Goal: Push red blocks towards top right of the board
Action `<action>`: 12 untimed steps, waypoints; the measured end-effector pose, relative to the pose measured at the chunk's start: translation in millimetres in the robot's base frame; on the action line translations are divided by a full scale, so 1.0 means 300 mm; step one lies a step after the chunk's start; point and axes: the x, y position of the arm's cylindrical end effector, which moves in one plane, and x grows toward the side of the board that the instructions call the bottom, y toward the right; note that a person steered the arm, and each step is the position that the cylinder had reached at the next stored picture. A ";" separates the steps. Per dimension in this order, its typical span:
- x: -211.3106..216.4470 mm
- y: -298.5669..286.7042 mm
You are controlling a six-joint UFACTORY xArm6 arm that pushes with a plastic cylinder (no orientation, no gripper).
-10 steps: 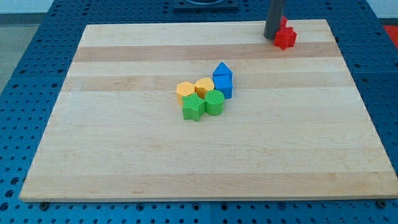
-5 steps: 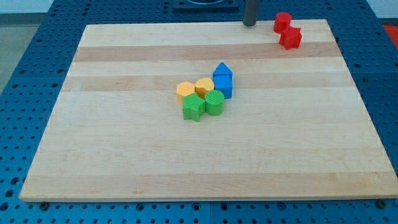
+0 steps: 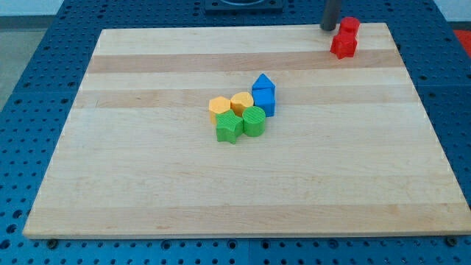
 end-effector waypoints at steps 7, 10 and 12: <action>0.309 0.214; 0.339 0.008; 0.253 0.046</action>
